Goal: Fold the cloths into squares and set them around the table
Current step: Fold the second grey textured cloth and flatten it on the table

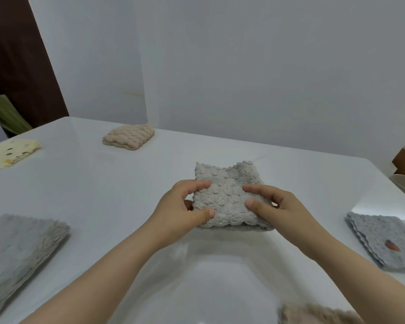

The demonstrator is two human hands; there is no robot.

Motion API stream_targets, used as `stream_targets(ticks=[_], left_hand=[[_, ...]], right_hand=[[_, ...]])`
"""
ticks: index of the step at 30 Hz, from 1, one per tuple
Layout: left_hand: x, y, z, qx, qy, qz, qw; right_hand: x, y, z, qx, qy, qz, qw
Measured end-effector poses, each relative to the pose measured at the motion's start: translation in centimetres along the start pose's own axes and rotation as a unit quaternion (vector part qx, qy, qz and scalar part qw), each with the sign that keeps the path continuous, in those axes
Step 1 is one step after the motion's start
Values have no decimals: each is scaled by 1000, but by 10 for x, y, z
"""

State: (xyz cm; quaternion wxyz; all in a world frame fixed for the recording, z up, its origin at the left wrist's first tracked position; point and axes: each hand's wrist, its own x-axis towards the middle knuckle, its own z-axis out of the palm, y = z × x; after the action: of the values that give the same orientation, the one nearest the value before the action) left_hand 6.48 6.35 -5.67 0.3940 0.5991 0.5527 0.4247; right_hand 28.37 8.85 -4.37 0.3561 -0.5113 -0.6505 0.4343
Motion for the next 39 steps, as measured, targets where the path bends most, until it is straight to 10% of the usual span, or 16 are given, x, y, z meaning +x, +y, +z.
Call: stream_targets(ticks=[21, 39], left_hand=[[219, -15, 90, 159, -61, 28, 985], [278, -53, 132, 191, 70, 96, 974]], right_hand=[[163, 74, -77, -59, 109, 31, 992], [227, 115, -78, -136, 233, -17, 963]])
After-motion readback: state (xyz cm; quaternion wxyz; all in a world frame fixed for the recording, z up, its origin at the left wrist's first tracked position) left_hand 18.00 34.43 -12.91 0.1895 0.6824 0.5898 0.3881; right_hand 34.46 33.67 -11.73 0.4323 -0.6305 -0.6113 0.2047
